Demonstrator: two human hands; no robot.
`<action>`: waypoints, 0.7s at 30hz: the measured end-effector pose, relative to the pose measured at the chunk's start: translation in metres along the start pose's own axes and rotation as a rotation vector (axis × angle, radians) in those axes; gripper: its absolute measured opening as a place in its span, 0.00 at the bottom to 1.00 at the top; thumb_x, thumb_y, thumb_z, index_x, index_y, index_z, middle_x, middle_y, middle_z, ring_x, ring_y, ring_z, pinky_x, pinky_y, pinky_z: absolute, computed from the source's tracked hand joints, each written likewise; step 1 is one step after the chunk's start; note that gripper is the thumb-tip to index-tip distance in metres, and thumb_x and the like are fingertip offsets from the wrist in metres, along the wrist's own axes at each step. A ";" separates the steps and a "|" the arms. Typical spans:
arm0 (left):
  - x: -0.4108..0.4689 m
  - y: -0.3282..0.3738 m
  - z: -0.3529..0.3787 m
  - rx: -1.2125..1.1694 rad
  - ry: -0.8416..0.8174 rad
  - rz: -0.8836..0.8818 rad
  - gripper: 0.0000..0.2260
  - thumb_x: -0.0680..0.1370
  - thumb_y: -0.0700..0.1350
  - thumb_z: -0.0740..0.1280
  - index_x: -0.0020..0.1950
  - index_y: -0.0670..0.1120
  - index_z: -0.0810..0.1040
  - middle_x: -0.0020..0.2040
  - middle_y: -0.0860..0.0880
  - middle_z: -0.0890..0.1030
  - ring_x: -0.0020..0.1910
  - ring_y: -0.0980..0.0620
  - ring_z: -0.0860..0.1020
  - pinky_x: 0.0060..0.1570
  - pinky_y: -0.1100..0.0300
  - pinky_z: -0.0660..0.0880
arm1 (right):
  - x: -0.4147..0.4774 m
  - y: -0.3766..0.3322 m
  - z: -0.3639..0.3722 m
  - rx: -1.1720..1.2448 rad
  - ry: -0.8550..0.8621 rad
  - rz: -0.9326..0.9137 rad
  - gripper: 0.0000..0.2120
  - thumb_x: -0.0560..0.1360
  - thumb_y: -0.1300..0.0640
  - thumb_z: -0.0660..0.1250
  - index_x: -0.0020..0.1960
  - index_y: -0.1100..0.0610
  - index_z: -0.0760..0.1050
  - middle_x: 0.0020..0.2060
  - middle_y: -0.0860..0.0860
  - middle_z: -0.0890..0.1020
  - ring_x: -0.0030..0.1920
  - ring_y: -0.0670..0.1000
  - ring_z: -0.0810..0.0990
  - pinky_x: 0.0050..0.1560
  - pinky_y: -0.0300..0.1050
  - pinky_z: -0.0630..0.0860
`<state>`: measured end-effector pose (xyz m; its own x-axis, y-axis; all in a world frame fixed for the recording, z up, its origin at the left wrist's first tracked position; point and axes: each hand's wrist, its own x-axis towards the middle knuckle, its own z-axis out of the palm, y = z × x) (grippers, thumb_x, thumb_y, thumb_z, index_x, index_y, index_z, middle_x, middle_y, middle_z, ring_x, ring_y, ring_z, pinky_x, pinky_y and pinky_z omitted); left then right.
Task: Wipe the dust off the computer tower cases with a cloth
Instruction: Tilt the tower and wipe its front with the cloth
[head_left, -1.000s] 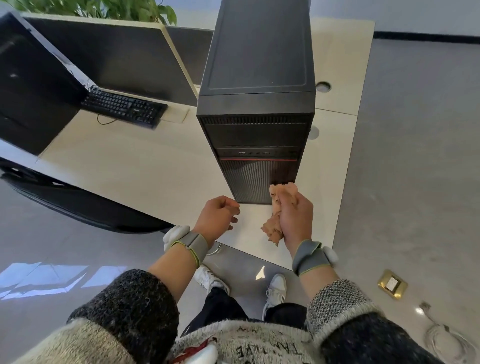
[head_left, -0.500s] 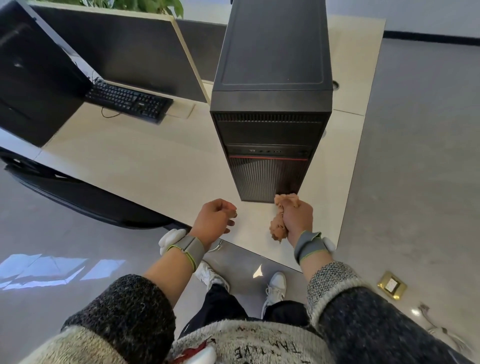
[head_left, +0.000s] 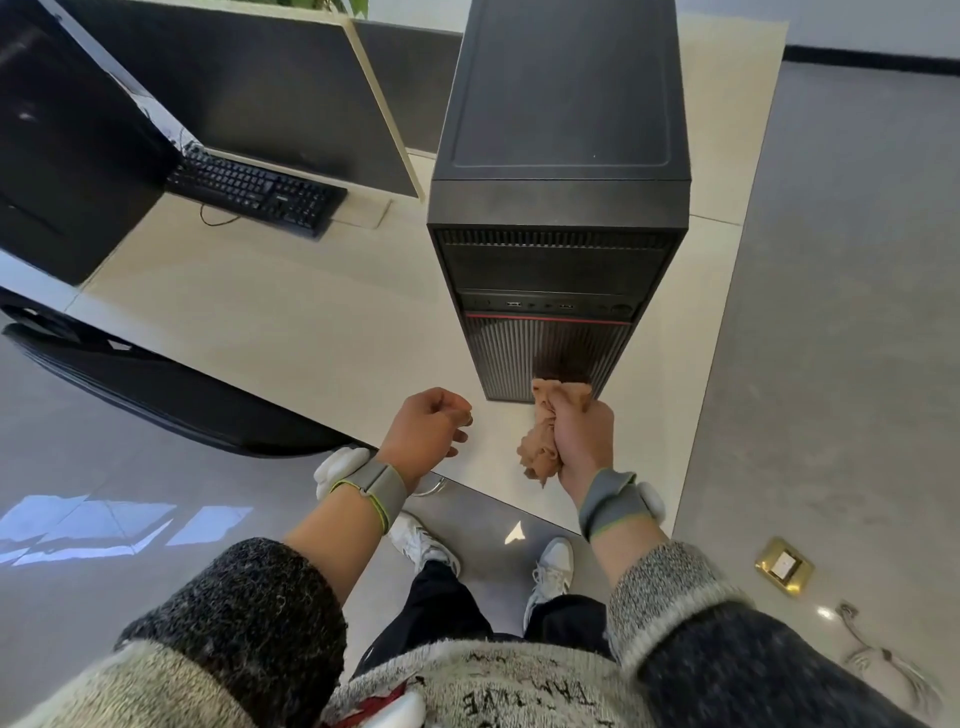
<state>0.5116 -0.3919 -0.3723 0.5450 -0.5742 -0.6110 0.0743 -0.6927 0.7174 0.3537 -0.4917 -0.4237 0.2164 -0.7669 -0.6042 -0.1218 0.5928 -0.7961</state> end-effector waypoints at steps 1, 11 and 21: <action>0.000 0.001 0.000 0.003 0.000 0.000 0.07 0.82 0.36 0.65 0.57 0.39 0.81 0.49 0.44 0.83 0.41 0.50 0.81 0.42 0.56 0.78 | -0.012 -0.011 0.005 0.013 -0.002 -0.039 0.13 0.69 0.46 0.76 0.40 0.56 0.84 0.31 0.54 0.80 0.32 0.55 0.80 0.33 0.52 0.81; 0.005 0.004 -0.008 0.020 0.001 0.002 0.05 0.82 0.36 0.66 0.54 0.41 0.81 0.48 0.45 0.83 0.41 0.50 0.81 0.42 0.57 0.78 | -0.001 0.006 0.026 0.012 0.015 -0.003 0.05 0.70 0.49 0.75 0.39 0.49 0.87 0.35 0.50 0.86 0.41 0.59 0.85 0.47 0.61 0.85; 0.006 0.001 -0.021 0.014 0.010 -0.014 0.05 0.81 0.36 0.66 0.54 0.41 0.80 0.48 0.45 0.83 0.40 0.50 0.80 0.39 0.59 0.77 | -0.006 0.006 0.044 0.038 -0.017 -0.007 0.10 0.70 0.47 0.71 0.44 0.51 0.87 0.37 0.50 0.86 0.44 0.60 0.85 0.47 0.56 0.82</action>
<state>0.5321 -0.3869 -0.3687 0.5527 -0.5600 -0.6172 0.0707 -0.7065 0.7042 0.3945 -0.4725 -0.4232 0.2338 -0.7668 -0.5977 -0.0830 0.5968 -0.7981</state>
